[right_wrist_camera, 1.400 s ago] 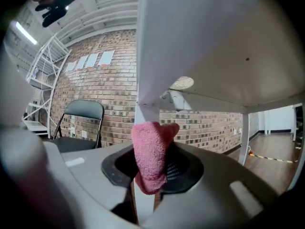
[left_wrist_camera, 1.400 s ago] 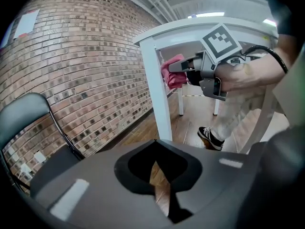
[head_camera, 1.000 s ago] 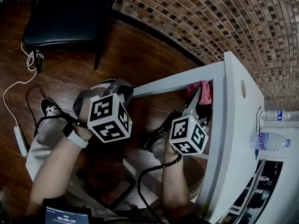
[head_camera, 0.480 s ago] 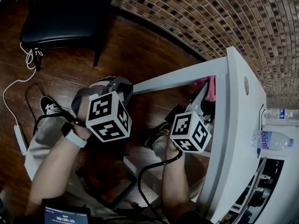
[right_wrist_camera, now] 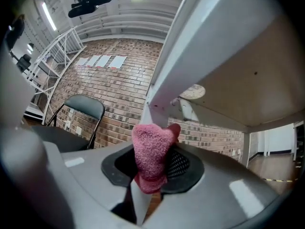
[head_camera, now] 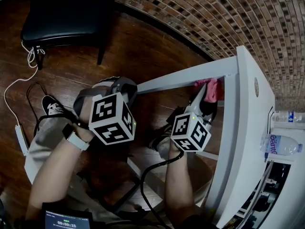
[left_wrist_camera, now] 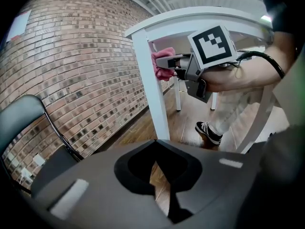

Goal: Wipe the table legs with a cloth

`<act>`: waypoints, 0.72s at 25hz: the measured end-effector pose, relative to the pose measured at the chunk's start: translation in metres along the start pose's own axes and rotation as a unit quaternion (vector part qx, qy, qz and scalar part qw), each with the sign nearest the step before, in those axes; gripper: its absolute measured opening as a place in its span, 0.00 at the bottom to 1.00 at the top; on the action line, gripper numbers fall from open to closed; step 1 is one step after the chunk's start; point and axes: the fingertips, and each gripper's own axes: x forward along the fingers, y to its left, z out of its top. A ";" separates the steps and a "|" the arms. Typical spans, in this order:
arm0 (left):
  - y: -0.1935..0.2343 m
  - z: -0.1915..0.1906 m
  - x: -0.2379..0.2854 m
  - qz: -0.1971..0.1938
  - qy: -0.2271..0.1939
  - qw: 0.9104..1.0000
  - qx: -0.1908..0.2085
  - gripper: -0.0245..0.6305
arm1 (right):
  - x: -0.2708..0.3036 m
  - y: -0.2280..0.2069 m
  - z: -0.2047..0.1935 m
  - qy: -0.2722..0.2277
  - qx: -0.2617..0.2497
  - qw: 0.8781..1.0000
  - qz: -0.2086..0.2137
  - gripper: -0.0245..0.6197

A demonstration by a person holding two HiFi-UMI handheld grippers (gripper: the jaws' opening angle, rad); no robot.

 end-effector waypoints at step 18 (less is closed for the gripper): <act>-0.007 -0.003 0.005 -0.011 0.010 1.000 0.007 0.04 | 0.001 0.009 -0.012 -0.045 -0.006 0.999 0.019 0.18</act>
